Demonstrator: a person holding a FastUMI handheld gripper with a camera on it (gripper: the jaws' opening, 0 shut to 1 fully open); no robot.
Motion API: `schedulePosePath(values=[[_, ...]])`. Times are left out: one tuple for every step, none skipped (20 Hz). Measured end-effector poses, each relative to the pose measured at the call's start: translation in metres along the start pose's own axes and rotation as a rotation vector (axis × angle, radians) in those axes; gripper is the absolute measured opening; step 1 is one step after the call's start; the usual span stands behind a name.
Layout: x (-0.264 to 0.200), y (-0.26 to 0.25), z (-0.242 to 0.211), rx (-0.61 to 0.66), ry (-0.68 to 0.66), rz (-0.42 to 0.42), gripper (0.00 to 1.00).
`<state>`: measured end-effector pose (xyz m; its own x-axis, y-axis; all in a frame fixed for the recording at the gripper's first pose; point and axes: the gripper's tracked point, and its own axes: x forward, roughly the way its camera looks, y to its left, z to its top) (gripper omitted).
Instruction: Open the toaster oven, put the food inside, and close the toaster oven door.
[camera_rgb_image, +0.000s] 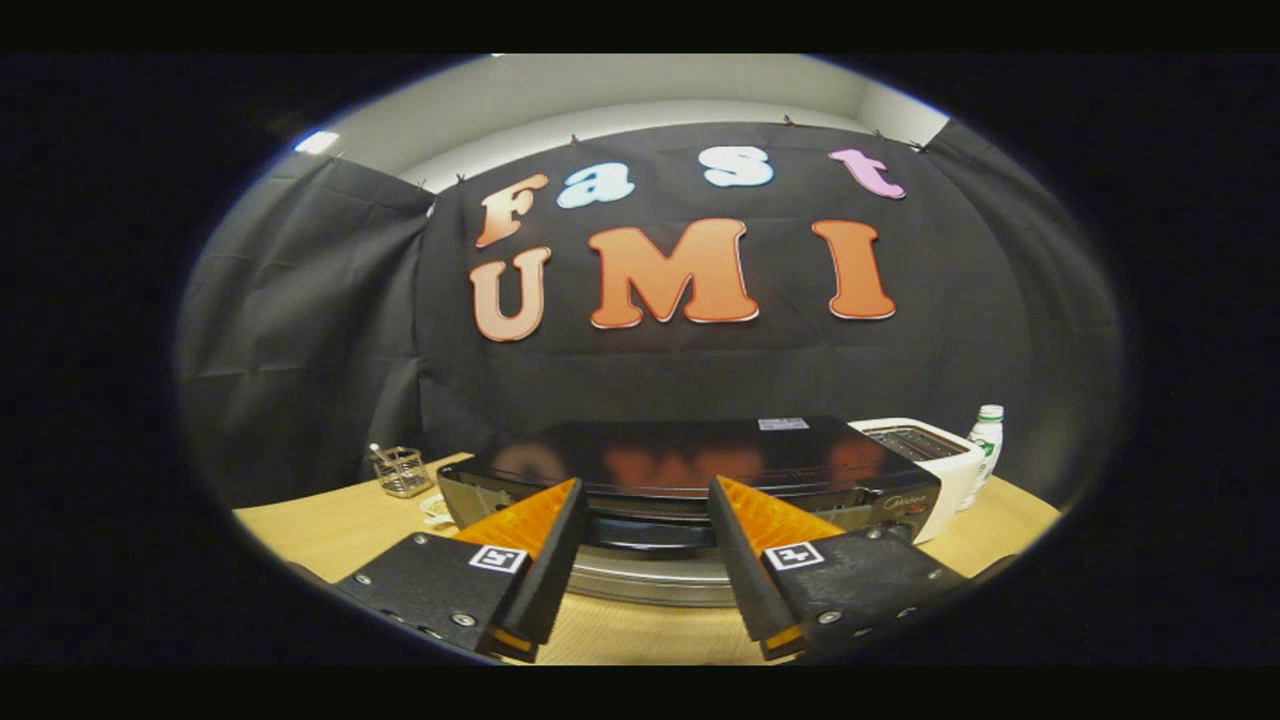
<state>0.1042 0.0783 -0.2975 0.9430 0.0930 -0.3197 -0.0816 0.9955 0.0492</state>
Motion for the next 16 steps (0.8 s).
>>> schedulePosePath(values=[[-0.008, 0.002, 0.0, -0.008, 0.004, 0.007, 0.69], [-0.017, 0.004, -0.005, -0.017, 0.022, 0.017, 0.67], [-0.026, 0.007, -0.009, -0.02, 0.039, 0.027, 0.66], [-0.036, 0.009, -0.014, -0.026, 0.064, 0.042, 0.67], [-0.046, 0.012, -0.02, -0.035, 0.097, 0.056, 0.67], [-0.056, 0.013, -0.03, -0.039, 0.136, 0.068, 0.66], [-0.067, 0.016, -0.041, -0.032, 0.185, 0.091, 0.66], [-0.074, 0.018, -0.049, -0.017, 0.216, 0.109, 0.67], [-0.081, 0.018, -0.058, 0.0, 0.255, 0.121, 0.67], [-0.086, 0.017, -0.066, 0.022, 0.29, 0.125, 0.66], [-0.092, 0.015, -0.074, 0.046, 0.329, 0.125, 0.67], [-0.096, 0.015, -0.08, 0.071, 0.364, 0.127, 0.66], [-0.098, 0.015, -0.086, 0.097, 0.392, 0.126, 0.66], [-0.098, 0.013, -0.09, 0.115, 0.415, 0.113, 0.66], [-0.099, 0.007, -0.098, 0.118, 0.443, 0.09, 0.66], [-0.099, 0.003, -0.108, 0.123, 0.473, 0.081, 0.66]])
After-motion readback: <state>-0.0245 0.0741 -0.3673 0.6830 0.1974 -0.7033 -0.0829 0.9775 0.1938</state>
